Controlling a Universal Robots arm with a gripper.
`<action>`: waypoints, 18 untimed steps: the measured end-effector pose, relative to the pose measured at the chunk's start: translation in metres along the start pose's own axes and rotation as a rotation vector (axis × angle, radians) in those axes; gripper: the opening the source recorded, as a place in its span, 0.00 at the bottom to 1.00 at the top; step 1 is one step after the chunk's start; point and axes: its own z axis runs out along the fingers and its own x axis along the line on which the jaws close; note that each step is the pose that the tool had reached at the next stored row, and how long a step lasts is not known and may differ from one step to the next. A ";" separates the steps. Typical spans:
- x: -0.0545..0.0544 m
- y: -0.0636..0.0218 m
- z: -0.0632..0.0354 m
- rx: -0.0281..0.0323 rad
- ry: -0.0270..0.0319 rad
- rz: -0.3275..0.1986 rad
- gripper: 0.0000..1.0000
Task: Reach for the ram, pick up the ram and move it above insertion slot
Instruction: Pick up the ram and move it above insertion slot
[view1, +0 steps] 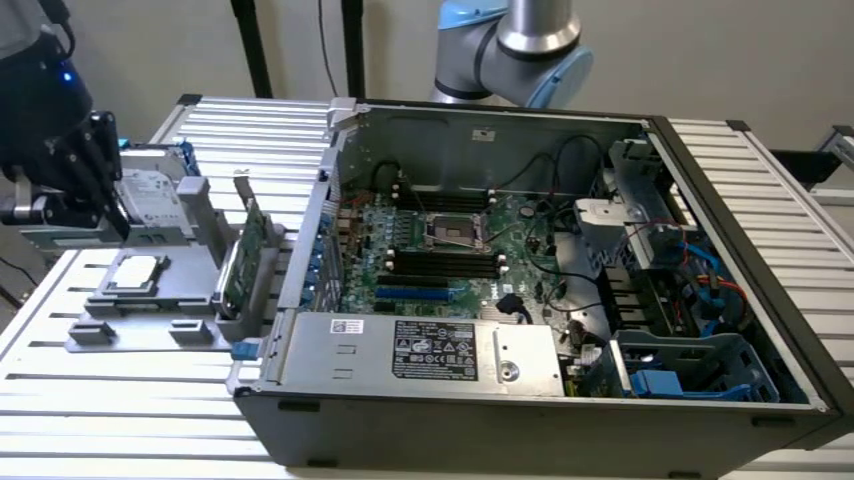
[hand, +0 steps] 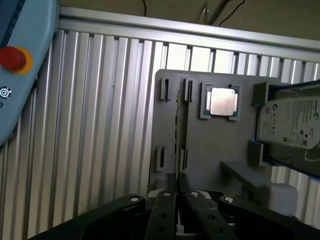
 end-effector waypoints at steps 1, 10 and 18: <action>-0.001 -0.0024 -0.0045 0.0001 -0.0001 0.000 0.13; -0.006 -0.0220 -0.0324 -0.0013 -0.0034 0.000 0.13; -0.009 -0.0434 -0.0359 -0.0017 -0.0098 0.000 0.13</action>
